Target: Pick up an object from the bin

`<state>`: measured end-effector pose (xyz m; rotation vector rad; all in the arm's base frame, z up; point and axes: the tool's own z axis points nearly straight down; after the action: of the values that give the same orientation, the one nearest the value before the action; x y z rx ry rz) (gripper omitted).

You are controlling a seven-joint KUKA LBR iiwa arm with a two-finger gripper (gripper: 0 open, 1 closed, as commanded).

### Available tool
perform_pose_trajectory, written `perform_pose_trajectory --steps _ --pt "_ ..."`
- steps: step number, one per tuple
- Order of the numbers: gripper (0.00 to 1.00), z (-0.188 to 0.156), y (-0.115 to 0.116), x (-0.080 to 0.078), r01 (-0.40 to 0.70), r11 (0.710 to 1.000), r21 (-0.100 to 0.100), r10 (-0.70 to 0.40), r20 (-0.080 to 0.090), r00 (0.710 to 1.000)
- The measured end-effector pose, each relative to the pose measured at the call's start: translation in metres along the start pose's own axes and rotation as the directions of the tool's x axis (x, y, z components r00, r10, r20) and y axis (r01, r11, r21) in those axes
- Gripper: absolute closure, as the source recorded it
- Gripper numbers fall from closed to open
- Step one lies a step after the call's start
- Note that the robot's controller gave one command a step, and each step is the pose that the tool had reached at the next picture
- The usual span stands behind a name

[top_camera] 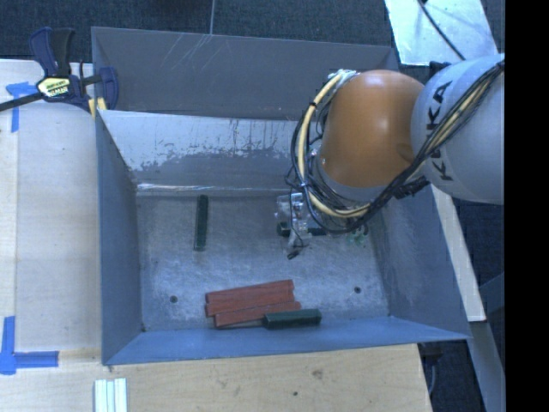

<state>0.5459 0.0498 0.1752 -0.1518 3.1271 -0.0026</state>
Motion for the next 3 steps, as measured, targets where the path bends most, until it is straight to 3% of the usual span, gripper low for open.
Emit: perform_pose_trajectory --steps 1,2,3 --pt "1.0 -0.082 0.009 0.001 0.011 1.0 -0.002 -0.011 0.002 1.0" --pt "0.0 -0.077 0.009 0.003 0.01 1.0 -0.002 -0.01 -0.007 1.0" --pt "0.0 0.07 -0.016 -0.018 0.166 0.986 -0.004 -0.166 -0.014 0.986"
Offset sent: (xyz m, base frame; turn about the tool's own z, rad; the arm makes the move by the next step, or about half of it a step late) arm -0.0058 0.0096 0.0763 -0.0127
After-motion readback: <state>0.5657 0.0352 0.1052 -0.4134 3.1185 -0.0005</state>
